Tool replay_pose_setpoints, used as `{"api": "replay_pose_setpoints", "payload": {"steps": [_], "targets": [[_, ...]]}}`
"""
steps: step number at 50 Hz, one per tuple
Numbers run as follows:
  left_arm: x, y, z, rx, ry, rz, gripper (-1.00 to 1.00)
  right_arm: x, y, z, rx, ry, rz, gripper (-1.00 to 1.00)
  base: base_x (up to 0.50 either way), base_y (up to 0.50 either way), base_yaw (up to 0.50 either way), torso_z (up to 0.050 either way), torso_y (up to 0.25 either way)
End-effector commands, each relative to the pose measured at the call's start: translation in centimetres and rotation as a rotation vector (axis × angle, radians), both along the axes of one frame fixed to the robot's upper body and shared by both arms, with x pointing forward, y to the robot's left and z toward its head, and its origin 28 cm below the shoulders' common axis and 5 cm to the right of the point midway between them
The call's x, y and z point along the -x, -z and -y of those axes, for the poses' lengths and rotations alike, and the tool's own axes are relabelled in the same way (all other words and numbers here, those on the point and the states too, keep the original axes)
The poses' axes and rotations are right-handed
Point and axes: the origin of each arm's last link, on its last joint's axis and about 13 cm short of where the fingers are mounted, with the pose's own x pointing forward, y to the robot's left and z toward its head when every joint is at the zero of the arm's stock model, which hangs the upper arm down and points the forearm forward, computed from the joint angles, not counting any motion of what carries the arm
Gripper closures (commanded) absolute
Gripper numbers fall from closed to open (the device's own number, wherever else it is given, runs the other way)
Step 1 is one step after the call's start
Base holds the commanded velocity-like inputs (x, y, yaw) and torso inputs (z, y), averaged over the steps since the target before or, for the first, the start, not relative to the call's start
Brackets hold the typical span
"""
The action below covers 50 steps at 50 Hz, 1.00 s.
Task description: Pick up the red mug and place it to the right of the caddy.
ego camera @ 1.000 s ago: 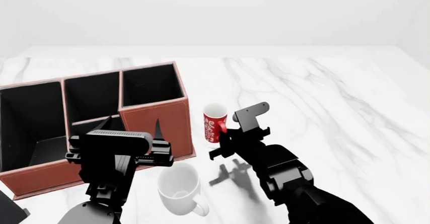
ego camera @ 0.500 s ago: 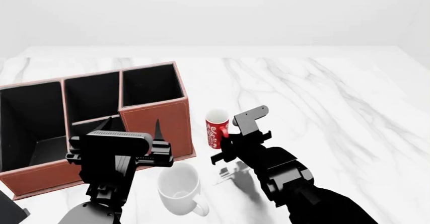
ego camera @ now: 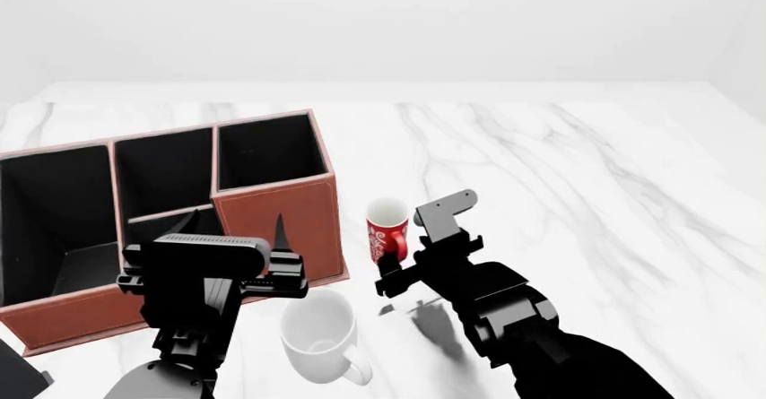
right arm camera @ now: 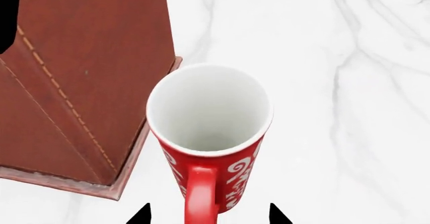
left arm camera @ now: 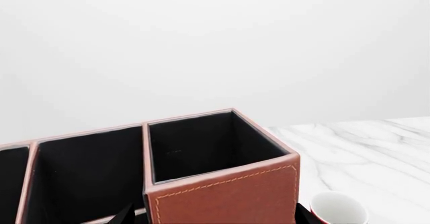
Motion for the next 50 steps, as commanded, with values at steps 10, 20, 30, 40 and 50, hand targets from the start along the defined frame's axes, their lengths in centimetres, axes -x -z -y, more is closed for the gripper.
{"api": "replay_pose_setpoints", "payload": {"steps": [10, 20, 30, 40, 50], "targets": [[0.1, 0.1, -0.2, 0.005, -0.008, -0.002, -1.0, 0.3, 0.4, 0.2, 0.053, 0.021, -0.014, -1.0, 0.0, 0.0, 0.0, 0.0, 0.0], [0.0, -0.2, -0.1, 0.001, -0.008, 0.002, -1.0, 7.0, -1.3, 4.7, -0.011, -0.005, 0.041, -1.0, 0.0, 0.0, 0.0, 0.0, 0.0], [0.0, -0.2, -0.1, -0.002, -0.01, 0.004, -1.0, 10.9, -3.9, 7.3, -0.056, -0.023, 0.112, -1.0, 0.0, 0.0, 0.0, 0.0, 0.0], [0.0, -0.2, -0.1, -0.001, -0.009, 0.005, -1.0, 12.6, -8.4, 7.3, -0.141, 0.24, 0.504, -1.0, 0.0, 0.0, 0.0, 0.0, 0.0], [-0.1, -0.2, -0.1, -0.001, -0.01, 0.007, -1.0, 13.5, -9.4, 7.0, -0.202, 0.235, 0.582, -1.0, 0.0, 0.0, 0.0, 0.0, 0.0]]}}
